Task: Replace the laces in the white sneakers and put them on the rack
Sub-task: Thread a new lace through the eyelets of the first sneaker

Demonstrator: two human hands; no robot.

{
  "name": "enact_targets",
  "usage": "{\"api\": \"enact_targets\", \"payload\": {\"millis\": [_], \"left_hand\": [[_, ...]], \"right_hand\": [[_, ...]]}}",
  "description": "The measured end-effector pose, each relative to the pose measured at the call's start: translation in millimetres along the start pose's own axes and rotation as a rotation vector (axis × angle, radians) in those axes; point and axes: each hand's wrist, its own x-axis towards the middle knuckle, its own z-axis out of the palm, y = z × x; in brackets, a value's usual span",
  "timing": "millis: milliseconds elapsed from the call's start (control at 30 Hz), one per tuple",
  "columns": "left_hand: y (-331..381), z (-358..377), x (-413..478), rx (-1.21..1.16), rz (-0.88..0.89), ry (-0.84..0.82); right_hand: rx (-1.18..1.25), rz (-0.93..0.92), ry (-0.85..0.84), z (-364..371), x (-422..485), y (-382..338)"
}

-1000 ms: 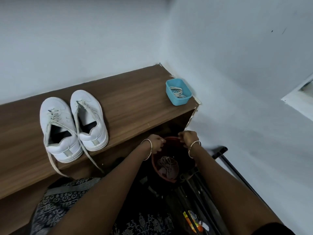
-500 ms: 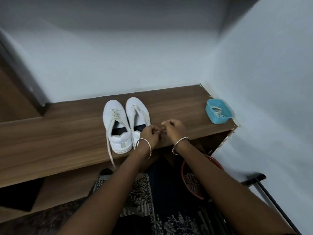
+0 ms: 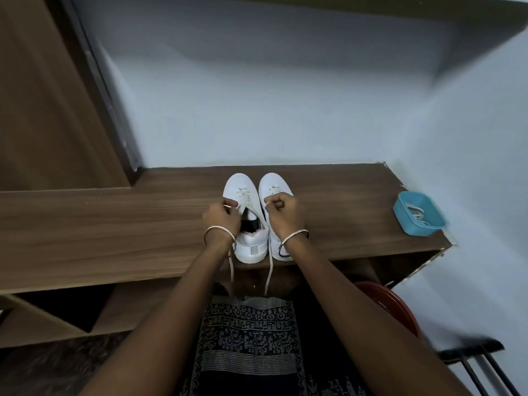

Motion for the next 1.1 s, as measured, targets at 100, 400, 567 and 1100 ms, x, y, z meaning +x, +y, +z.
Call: {"api": "enact_targets", "payload": {"millis": [100,400,567,1100], "left_hand": [[-11,-4,14,0.056,0.004,0.003],[-9,11,38,0.199,0.223,-0.127],[-6,13,47,0.424,0.351,-0.102],[-39,16,44,0.249,0.231,0.046]], "right_hand": [[-0.099,-0.046,-0.070,15,4,-2],[-0.301,-0.121,-0.160,40,28,7],[-0.356,-0.138,-0.155,44,37,11],[-0.208,-0.036,-0.160,26,40,12]]}}
